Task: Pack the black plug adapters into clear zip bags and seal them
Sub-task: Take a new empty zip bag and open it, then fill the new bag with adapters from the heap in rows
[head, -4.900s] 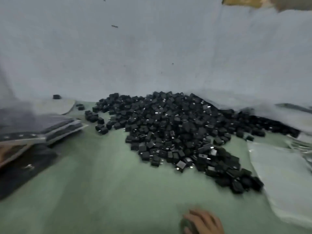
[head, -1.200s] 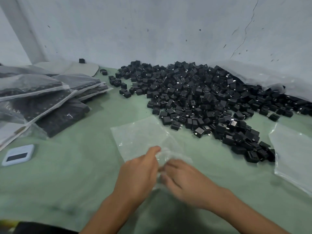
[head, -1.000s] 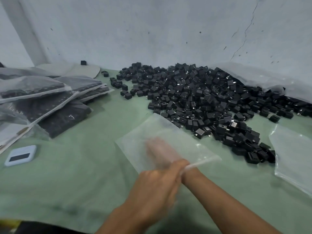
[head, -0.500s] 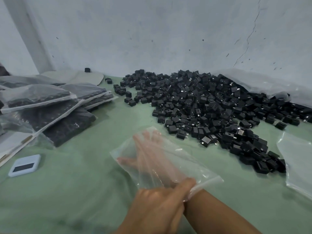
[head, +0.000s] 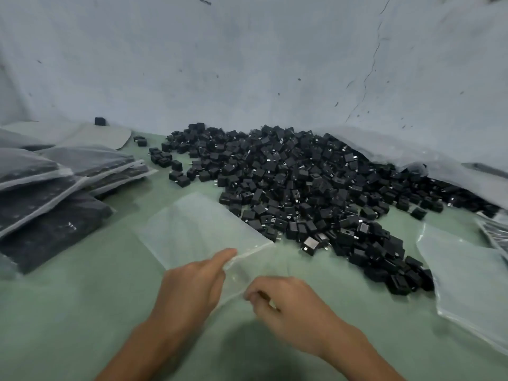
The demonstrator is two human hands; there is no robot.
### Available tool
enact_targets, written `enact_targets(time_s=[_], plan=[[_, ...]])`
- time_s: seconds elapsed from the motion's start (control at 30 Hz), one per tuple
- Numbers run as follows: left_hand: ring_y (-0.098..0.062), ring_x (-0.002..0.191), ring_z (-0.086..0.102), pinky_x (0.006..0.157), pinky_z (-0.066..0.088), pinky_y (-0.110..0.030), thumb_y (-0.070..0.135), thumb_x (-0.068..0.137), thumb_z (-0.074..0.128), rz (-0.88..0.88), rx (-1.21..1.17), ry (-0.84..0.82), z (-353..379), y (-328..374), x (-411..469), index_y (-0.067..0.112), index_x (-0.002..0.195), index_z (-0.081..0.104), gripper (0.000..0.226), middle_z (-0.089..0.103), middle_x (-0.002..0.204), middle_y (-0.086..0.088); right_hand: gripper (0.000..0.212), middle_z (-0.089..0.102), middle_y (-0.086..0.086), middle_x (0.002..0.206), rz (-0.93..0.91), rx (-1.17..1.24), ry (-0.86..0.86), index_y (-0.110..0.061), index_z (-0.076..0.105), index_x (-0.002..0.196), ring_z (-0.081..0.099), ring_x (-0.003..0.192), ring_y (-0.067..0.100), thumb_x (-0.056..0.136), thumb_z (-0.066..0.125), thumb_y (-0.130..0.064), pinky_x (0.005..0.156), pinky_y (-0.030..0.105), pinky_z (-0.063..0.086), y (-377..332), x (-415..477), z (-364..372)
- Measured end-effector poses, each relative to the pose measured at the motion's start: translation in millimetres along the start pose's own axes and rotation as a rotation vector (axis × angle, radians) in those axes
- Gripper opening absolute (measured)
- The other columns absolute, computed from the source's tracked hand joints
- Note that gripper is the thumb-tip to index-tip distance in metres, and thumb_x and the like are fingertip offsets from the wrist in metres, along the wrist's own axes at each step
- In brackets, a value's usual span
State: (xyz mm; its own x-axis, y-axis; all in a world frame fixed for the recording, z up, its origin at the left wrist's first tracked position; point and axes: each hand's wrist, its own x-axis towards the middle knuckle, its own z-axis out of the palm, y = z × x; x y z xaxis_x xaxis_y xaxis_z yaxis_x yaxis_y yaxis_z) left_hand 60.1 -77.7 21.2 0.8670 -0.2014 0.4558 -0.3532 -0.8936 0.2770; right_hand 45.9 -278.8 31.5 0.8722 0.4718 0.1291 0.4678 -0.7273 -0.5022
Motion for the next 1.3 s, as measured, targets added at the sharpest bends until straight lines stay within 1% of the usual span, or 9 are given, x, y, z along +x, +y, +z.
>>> enact_targets(time_s=[0.17,0.37,0.53,0.63,0.73,0.83,0.97,1.13,1.3], plan=[[-0.021,0.056,0.063,0.047,0.045,-0.029,0.032,0.082,0.057,0.007,-0.047,-0.01,8,-6,6,0.036,0.118,0.066,0.038,0.066,0.061,0.007,0.012,0.061,-0.016,0.089,0.202,-0.184,0.389,-0.031,0.064,0.099,0.058,0.083,0.006,0.091,0.055,-0.03,0.075,0.028,0.049,62,22,-39],[-0.02,0.078,0.066,0.065,0.049,-0.035,0.043,0.092,0.05,0.004,-0.198,-0.014,16,-14,2,0.044,0.132,0.053,0.04,0.069,0.078,0.008,0.046,0.049,0.002,0.126,0.462,-0.468,0.128,-0.022,0.05,0.132,0.046,0.117,0.026,0.093,0.061,-0.044,0.096,0.038,0.045,124,100,-30],[-0.02,0.083,0.065,0.069,0.048,-0.035,0.042,0.095,0.05,-0.019,-0.241,-0.039,19,-21,-2,0.044,0.133,0.051,0.038,0.07,0.083,0.006,0.054,0.053,0.002,0.127,0.447,-0.577,0.222,-0.022,0.052,0.133,0.045,0.116,0.026,0.088,0.065,-0.05,0.101,0.039,0.04,127,111,-20],[-0.02,0.078,0.064,0.067,0.049,-0.035,0.042,0.097,0.047,-0.017,-0.264,-0.032,19,-23,-4,0.042,0.133,0.051,0.036,0.068,0.078,0.005,0.038,0.062,-0.006,0.112,0.46,-0.247,0.382,-0.023,0.061,0.124,0.053,0.103,0.014,0.089,0.065,-0.038,0.089,0.028,0.046,112,91,-25],[-0.02,0.069,0.063,0.06,0.051,-0.035,0.044,0.096,0.044,0.021,-0.28,0.022,17,-20,-3,0.04,0.127,0.056,0.033,0.066,0.071,0.007,0.026,0.069,-0.002,0.082,0.498,0.564,0.543,-0.021,0.069,0.114,0.063,0.07,0.008,0.092,0.059,-0.01,0.063,0.024,0.054,87,62,-30],[-0.02,0.067,0.063,0.058,0.052,-0.037,0.046,0.097,0.038,0.04,-0.258,0.04,17,-17,-5,0.038,0.125,0.056,0.034,0.066,0.068,0.009,0.039,0.065,0.01,0.085,0.439,1.027,0.502,-0.018,0.072,0.116,0.062,0.075,0.021,0.094,0.048,0.004,0.078,0.037,0.054,65,37,-34],[-0.022,0.07,0.065,0.062,0.052,-0.038,0.053,0.095,0.019,0.02,-0.227,0.038,21,-17,-6,0.04,0.127,0.05,0.047,0.069,0.072,0.007,0.035,0.066,0.011,0.089,0.409,1.112,0.362,-0.011,0.074,0.109,0.06,0.074,0.023,0.091,0.05,0.006,0.074,0.036,0.054,41,11,-28],[-0.026,0.078,0.066,0.066,0.05,-0.038,0.056,0.096,0.014,0.021,-0.183,0.005,24,-12,-3,0.043,0.131,0.045,0.049,0.072,0.081,0.001,0.034,0.071,0.005,0.086,0.401,0.801,0.048,-0.013,0.061,0.099,0.055,0.066,0.016,0.071,0.08,-0.017,0.062,0.029,0.047,6,9,9],[-0.019,0.088,0.067,0.073,0.05,-0.037,0.057,0.095,0.007,0.067,-0.197,-0.019,19,-7,-3,0.047,0.137,0.037,0.052,0.073,0.099,0.007,0.016,0.07,0.014,0.086,0.334,0.892,-0.023,0.001,0.066,0.093,0.067,0.082,0.021,0.087,0.053,0.007,0.07,0.028,0.055,-9,53,34]])
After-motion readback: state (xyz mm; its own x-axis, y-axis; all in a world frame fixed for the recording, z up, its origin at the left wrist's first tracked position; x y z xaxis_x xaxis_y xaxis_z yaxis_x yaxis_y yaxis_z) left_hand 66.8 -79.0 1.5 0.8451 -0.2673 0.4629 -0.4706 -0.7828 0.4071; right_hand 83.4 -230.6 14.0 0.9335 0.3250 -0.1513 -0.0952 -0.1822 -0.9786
